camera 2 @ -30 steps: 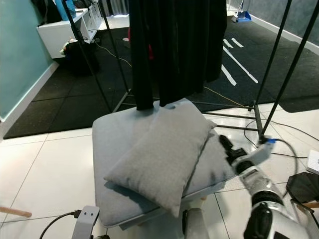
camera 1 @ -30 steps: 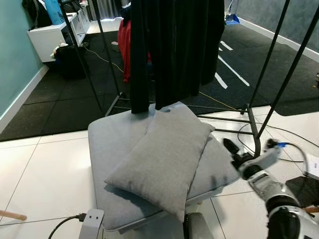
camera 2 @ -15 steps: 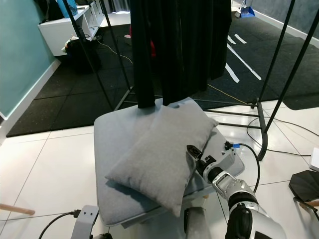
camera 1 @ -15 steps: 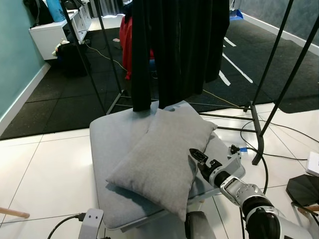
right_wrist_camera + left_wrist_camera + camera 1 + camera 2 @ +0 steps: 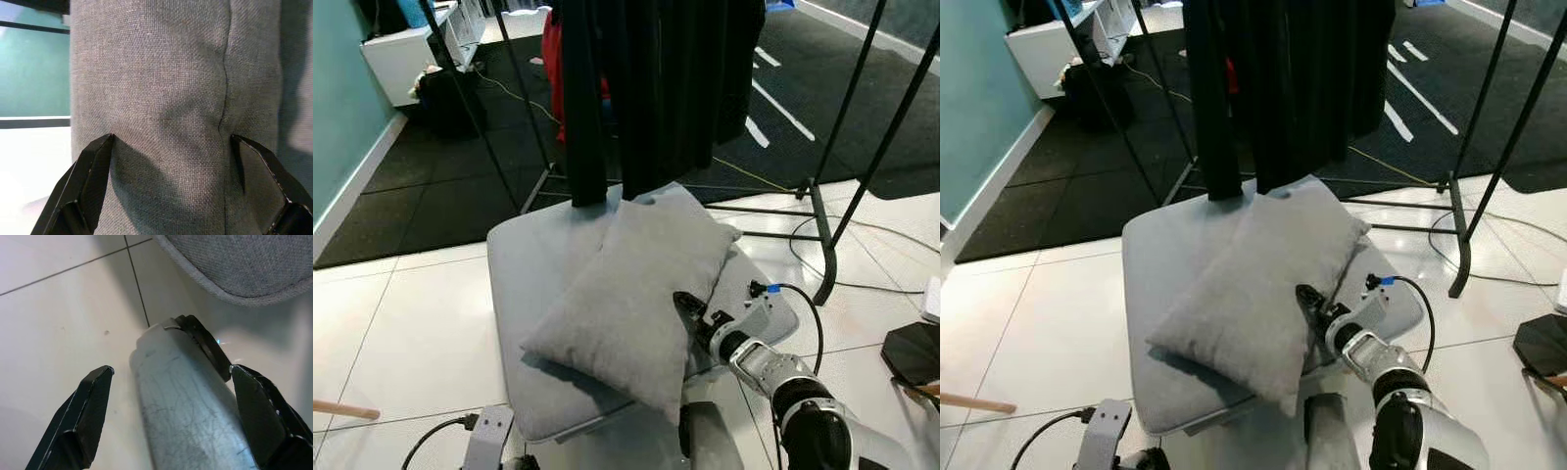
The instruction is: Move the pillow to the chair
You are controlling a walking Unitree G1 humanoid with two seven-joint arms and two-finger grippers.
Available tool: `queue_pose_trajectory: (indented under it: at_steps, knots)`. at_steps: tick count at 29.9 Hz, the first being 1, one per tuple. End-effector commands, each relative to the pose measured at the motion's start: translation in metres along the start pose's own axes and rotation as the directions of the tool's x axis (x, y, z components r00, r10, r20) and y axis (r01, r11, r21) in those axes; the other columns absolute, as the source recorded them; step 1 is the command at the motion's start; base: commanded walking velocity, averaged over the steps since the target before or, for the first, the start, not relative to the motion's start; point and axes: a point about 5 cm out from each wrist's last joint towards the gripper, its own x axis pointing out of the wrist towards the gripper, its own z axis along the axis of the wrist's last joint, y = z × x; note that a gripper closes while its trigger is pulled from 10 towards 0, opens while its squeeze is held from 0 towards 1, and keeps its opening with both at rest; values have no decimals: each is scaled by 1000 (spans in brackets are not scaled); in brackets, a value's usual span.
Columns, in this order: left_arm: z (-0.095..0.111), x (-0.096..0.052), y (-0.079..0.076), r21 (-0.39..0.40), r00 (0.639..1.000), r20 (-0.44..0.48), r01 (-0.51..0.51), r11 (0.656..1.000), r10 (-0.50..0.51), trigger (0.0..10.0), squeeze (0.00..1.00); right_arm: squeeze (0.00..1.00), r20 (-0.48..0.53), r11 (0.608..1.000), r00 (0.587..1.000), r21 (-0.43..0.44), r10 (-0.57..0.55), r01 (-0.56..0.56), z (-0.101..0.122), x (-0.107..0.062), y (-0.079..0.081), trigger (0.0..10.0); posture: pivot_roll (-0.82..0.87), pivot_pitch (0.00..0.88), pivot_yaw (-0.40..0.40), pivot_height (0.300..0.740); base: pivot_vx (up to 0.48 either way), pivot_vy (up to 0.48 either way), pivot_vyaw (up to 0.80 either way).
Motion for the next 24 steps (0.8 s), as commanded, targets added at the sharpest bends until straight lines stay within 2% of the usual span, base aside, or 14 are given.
queue_pose_trajectory:
  at_steps: [1, 2, 5, 6, 7, 12, 19, 24]
  knots:
    - [-31, -9, 14, 22, 994, -109, -29, 999, 32, 10000, 0, 0, -48, 998, 997, 39, 57, -55, -14, 5, 7, 10000, -67, 232, 145, 511, 0, 0, 0]
    - [-33, -10, 15, 22, 993, -111, -31, 999, 33, 10000, 0, 0, -87, 990, 987, 45, 135, -132, -19, 7, 14, 10000, -63, 236, 147, 511, 0, 0, 0]
    - [-35, -11, 16, 20, 993, -113, -33, 999, 35, 10000, 0, 0, -135, 980, 971, 54, 200, -194, -26, 7, 19, 10000, -61, 238, 148, 511, 0, 0, 0]
    - [-36, -12, 17, 19, 993, -115, -34, 999, 36, 10000, 0, 0, -171, 971, 957, 66, 237, -228, -32, 8, 22, 4824, -60, 238, 147, 511, 0, 0, 0]
    - [-37, -12, 17, 22, 993, -117, -32, 999, 35, 10000, 0, 0, -169, 974, 960, 69, 222, -214, -36, 9, 22, 0, -55, 246, 149, 511, 0, 0, 0]
    - [-38, -13, 18, 28, 993, -118, -29, 999, 32, 10000, 0, 0, -111, 986, 981, 77, 159, -151, -38, 11, 16, 0, -51, 252, 152, 511, 0, 0, 0]
    - [-37, -13, 19, 34, 993, -116, -26, 999, 30, 10000, 0, 0, -100, 983, 980, 85, 173, -165, -40, 8, 13, 0, -57, 250, 154, 511, 0, 0, 0]
    - [-35, -12, 19, 34, 993, -112, -26, 999, 30, 10000, 0, 0, -57, 982, 983, 77, 177, -172, -30, 6, 11, 0, -66, 245, 153, 511, 0, 0, 0]
